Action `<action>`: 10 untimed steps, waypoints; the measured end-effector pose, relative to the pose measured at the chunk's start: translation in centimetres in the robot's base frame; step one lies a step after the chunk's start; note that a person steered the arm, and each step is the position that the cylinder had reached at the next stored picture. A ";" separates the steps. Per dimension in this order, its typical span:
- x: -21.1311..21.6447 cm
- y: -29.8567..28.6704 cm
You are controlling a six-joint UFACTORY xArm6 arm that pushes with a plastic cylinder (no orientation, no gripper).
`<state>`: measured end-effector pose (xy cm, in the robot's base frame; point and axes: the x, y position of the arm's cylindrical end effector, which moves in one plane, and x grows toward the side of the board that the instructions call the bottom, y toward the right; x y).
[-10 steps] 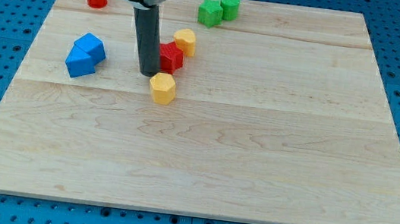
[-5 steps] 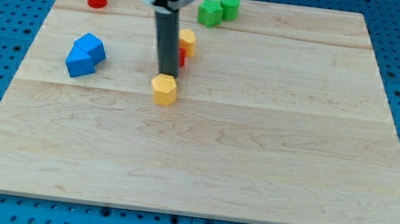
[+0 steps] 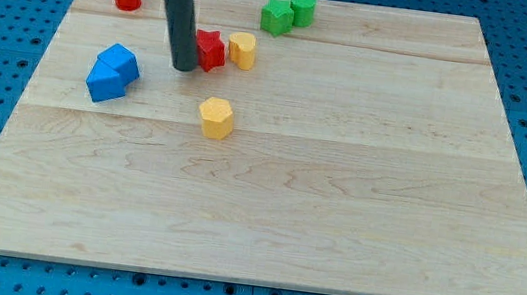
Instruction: Move the red star towards the red circle
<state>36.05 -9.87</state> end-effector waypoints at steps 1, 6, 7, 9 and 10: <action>0.7 3.0; -8.1 -5.6; -8.5 -4.0; -10.5 -2.7; -11.5 -2.8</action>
<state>24.54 -12.63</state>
